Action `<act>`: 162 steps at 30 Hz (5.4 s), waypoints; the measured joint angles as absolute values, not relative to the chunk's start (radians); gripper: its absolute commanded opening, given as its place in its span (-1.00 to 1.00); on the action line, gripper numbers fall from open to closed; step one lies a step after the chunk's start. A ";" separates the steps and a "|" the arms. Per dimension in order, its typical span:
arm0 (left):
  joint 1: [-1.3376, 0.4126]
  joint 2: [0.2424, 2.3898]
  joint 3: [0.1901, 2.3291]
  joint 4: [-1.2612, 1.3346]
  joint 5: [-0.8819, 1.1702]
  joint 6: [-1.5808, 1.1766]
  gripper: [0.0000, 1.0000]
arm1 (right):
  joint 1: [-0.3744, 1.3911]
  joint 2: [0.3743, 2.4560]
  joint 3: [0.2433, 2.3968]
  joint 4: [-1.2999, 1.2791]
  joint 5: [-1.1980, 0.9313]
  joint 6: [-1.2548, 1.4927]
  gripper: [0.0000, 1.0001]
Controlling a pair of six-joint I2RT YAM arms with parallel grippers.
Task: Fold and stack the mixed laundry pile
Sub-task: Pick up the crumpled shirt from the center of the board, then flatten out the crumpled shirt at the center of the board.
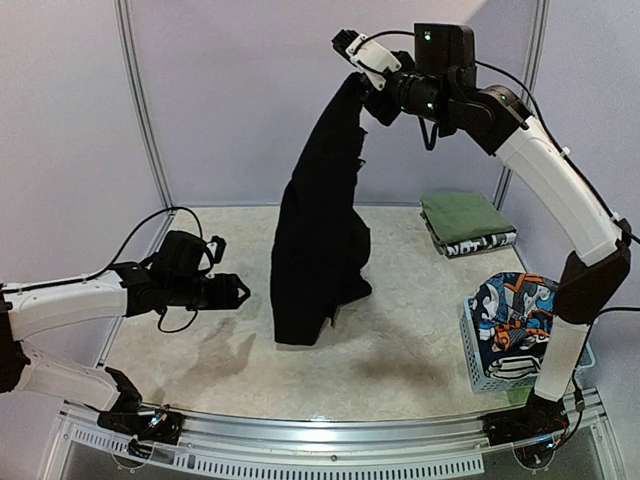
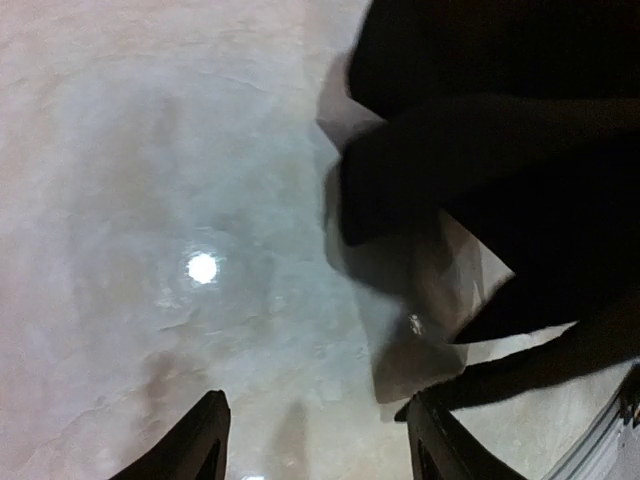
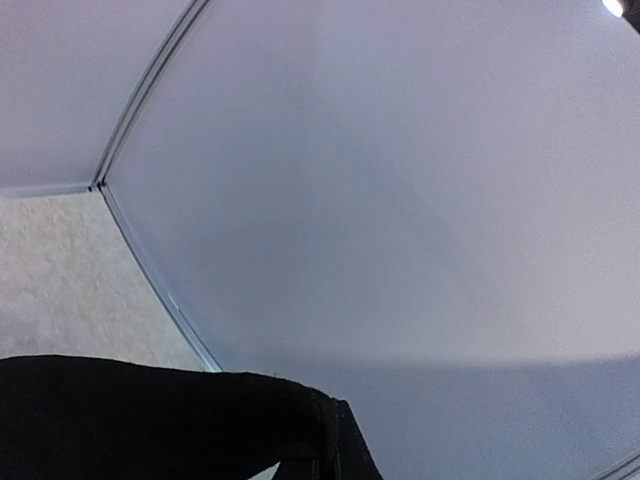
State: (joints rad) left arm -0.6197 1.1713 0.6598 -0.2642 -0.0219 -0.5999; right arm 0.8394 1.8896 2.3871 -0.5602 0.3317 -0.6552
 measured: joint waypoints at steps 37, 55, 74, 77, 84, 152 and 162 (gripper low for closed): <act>-0.715 2.073 1.539 -0.491 -0.031 -0.100 0.26 | 0.340 1.490 1.395 -0.693 0.049 -0.465 -1.00; -0.715 2.136 1.685 -0.751 0.122 -0.020 0.06 | 0.340 1.486 1.393 -0.652 -0.032 -0.392 -1.00; -0.731 1.909 1.341 -0.563 -0.132 0.473 0.11 | 0.340 1.485 1.374 -0.641 -0.075 -0.356 -1.00; -0.734 1.951 1.341 -0.514 -0.152 0.526 0.11 | 0.340 1.485 1.374 -0.641 -0.084 -0.355 -1.00; -0.740 2.048 1.351 -0.412 -0.187 0.602 -0.05 | 0.340 1.480 1.374 -0.641 -0.089 -0.352 -1.00; -0.785 1.046 1.697 -0.781 -0.691 0.532 -1.00 | 0.390 1.512 2.271 -0.917 -0.885 -0.215 -1.00; -0.767 1.169 1.914 -0.719 -0.728 0.672 -1.00 | 0.366 1.598 2.340 -0.853 -0.687 -0.199 -1.00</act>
State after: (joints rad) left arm -0.7666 1.1694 1.9144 -0.7193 -0.7284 0.6724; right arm 0.3660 1.5982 2.3402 -0.8532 -0.6868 -0.1989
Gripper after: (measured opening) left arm 0.008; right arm 0.024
